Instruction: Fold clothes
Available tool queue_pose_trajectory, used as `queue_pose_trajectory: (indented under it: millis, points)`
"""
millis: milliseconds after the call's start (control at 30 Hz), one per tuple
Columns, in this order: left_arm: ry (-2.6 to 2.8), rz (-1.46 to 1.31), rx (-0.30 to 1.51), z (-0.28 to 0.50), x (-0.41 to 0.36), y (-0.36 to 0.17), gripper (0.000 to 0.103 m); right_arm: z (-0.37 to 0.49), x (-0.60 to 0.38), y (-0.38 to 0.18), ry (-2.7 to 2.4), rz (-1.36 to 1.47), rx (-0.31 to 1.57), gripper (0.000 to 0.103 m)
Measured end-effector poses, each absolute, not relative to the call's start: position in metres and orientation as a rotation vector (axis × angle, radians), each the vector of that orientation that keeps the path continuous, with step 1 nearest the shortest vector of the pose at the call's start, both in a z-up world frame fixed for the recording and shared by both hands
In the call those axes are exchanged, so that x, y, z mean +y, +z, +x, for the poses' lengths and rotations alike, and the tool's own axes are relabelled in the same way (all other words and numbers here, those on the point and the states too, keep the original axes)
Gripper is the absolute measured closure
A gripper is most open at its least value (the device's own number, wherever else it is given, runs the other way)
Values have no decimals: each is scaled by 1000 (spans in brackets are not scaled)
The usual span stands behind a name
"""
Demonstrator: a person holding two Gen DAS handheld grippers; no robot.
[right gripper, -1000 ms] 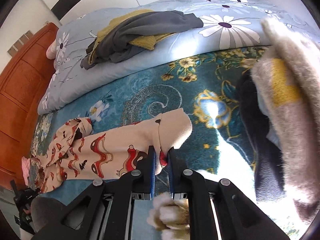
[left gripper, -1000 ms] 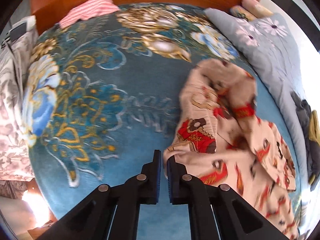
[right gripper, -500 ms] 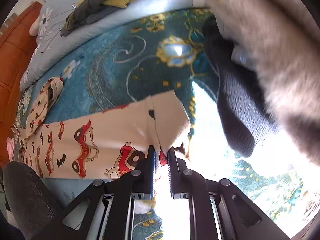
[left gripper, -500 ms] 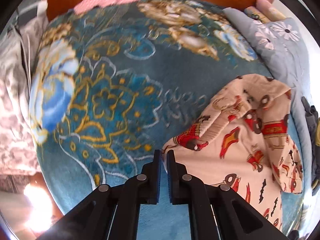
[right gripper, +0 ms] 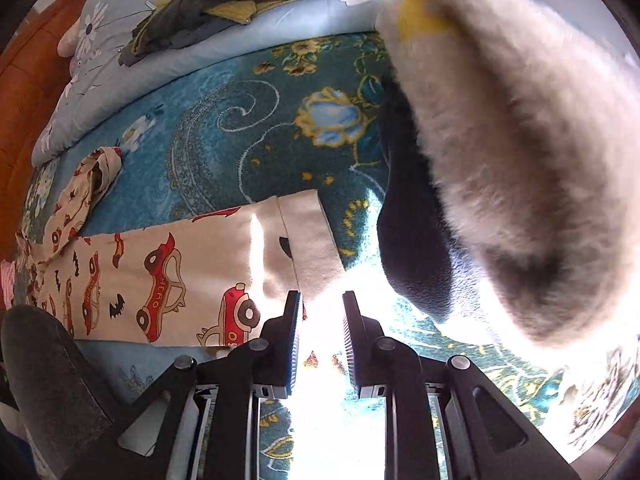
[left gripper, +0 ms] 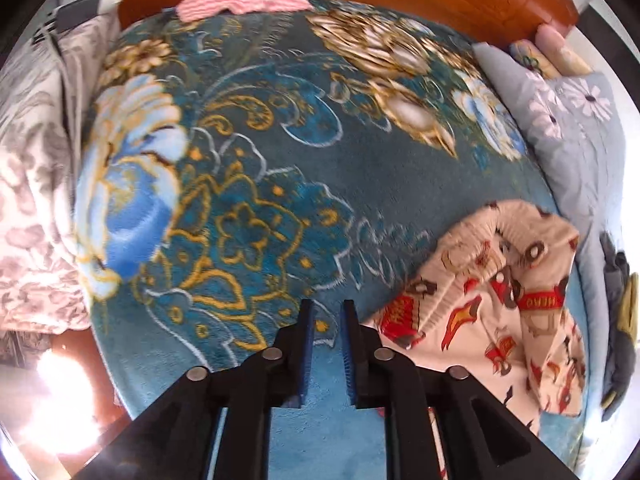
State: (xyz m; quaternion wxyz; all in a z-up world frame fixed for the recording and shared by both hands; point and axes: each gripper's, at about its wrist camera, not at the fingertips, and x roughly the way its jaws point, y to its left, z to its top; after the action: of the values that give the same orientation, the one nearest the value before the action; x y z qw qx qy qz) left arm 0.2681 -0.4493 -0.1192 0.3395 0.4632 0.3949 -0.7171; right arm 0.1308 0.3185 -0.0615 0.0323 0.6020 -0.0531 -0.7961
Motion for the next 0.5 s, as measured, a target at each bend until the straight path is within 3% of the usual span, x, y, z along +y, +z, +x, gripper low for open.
queue_pose_trajectory:
  millis: [100, 300, 433, 500]
  points:
    - [-1905, 1199, 1051, 259, -441, -113, 76, 120, 303, -56, -2431, 1791, -170, 72]
    - [-2048, 1241, 1025, 226, -393, -102, 67, 68, 203, -71, -2278, 1657, -217, 71]
    - [-2128, 1260, 1020, 206, -356, -98, 52, 34, 129, -86, -2171, 1607, -196, 71]
    - [-2151, 1290, 978, 197, -340, -99, 50, 18, 96, -95, -2135, 1604, -183, 71]
